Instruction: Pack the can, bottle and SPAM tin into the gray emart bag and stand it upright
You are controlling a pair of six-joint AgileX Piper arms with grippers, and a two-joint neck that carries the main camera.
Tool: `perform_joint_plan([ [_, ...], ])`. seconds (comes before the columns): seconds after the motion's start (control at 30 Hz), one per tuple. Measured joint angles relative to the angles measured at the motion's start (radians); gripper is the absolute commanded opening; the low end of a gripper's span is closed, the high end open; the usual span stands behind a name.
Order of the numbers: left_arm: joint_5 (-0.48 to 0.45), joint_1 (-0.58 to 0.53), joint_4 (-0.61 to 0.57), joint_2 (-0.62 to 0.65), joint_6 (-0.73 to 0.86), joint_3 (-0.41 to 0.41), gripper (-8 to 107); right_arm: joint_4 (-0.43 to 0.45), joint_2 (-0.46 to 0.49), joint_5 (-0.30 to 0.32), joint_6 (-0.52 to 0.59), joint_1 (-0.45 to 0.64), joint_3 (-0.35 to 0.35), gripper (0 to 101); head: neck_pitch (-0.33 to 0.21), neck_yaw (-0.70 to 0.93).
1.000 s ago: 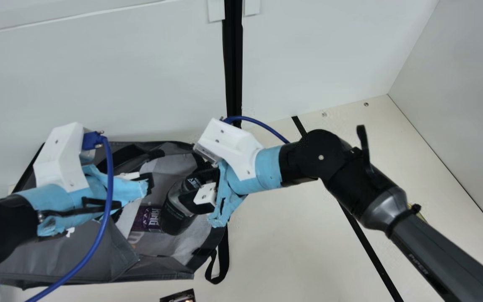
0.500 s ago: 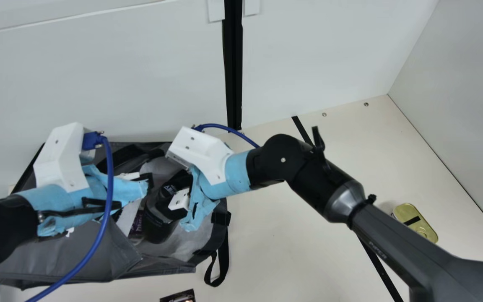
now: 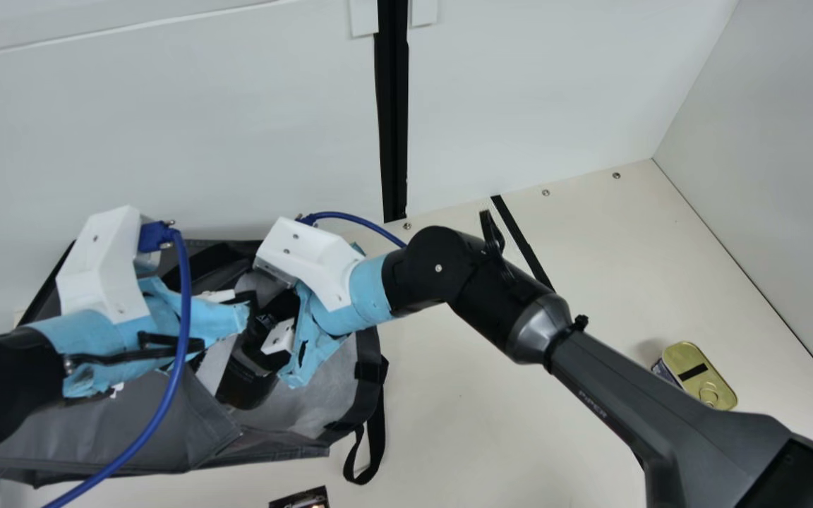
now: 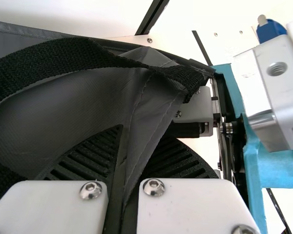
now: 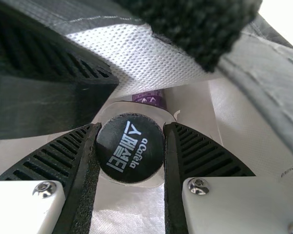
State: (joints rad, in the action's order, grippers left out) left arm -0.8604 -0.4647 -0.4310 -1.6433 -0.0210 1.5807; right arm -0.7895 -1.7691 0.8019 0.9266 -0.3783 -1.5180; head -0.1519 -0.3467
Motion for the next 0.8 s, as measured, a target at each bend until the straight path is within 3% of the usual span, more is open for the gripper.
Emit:
perform_joint_plan([
  [0.73,0.000,0.000,0.000,0.000,0.000,0.000,-8,0.020,-0.007,0.025,-0.009,0.009,-0.015,94,0.000,0.000],
  [0.8,0.000,0.000,0.000,0.000,0.000,0.000,-8,0.020,-0.004,0.028,-0.007,0.010,-0.015,95,0.000,0.000],
])
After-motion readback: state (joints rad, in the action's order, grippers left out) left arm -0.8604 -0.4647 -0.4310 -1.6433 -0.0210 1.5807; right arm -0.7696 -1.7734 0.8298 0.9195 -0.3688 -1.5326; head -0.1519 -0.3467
